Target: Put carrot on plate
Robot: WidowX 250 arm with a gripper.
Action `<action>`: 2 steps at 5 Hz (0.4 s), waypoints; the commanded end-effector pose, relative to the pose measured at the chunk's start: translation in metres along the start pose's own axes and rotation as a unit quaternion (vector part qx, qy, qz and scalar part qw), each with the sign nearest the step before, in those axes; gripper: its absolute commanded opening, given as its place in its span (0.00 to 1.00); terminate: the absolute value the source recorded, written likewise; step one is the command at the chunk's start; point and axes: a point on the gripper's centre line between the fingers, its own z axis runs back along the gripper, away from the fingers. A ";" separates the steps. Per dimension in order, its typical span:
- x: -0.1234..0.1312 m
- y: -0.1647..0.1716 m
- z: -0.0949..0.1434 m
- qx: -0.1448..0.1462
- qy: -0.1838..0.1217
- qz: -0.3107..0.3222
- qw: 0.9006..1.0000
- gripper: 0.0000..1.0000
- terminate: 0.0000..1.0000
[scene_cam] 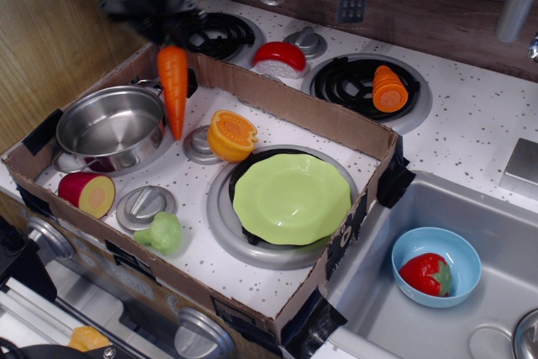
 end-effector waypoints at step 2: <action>0.050 -0.036 0.075 0.071 -0.092 0.030 0.993 0.00 0.00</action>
